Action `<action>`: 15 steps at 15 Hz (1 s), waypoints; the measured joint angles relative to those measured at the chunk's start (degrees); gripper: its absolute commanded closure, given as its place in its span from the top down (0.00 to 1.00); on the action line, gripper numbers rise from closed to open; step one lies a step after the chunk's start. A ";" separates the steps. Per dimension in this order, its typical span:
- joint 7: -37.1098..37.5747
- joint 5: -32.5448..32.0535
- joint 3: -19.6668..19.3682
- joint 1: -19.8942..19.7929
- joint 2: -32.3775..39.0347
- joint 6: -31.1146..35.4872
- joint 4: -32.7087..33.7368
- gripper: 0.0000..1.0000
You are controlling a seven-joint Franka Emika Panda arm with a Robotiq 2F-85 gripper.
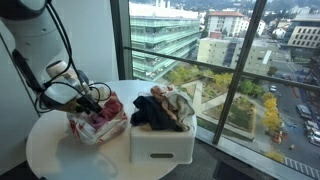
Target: Pick up all the items from the plastic bag and put them on the white basket
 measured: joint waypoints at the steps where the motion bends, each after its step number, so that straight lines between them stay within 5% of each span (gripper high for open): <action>1: 0.01 0.00 -0.21 -0.01 0.91 0.01 0.32 0.75; 2: 0.03 0.01 -0.40 -0.03 1.77 0.04 0.62 0.74; 10: 1.24 -0.29 -2.33 0.03 3.43 0.05 1.04 0.13; 15: 2.25 1.67 -3.86 -0.08 1.93 0.09 -0.16 0.11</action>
